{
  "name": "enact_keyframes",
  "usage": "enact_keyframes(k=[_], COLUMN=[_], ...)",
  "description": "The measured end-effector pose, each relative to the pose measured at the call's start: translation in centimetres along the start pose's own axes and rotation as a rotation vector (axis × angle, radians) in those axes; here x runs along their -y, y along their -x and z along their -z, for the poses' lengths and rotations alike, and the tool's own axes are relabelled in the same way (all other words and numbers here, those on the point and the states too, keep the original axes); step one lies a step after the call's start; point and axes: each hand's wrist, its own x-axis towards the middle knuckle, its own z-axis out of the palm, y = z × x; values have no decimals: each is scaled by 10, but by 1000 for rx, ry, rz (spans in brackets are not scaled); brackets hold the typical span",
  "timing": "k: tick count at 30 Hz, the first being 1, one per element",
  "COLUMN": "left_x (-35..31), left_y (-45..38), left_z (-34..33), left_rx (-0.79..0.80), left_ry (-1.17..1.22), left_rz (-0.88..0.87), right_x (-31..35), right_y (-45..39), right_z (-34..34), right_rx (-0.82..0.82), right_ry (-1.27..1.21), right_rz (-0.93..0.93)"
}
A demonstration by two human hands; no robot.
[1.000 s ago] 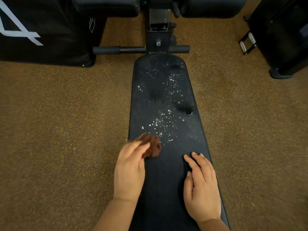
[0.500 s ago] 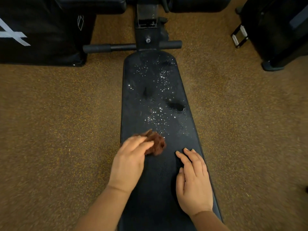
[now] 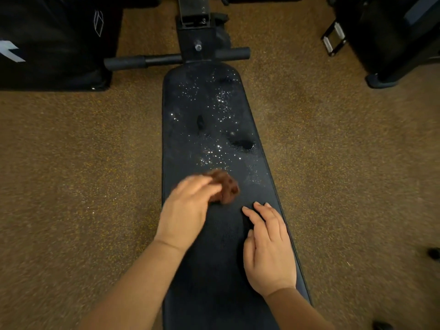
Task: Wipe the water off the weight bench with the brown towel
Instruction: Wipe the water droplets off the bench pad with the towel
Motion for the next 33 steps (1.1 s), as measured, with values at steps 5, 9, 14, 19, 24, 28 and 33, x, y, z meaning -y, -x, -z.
enact_keyframes(k=[5,9,14,19,24,28,33], left_x=[-23,-29,-2,-43,-47,-32,-72], left_y=[-17,13,-15,-18,-7,-52,-47], left_z=[-19,-16,-8,-28,-26,-24,-38], left_rx=[-140,-25,-13,-138,49,-44,52], left_ry=[83,73,-20,103,94,-19,66], left_rz=[385,100,2,358,-39,223,193], right_x=[0,0,0,-1,-2,-2,-3], right_y=[0,0,1,0,1,1,2], right_z=[0,0,0,-2,-2,-1,-1], right_rx=[10,2,-20,-26,-10,-13,2], right_ry=[6,13,11,4,25,-2,5], right_rz=[-8,-7,-1,10,10,5,10])
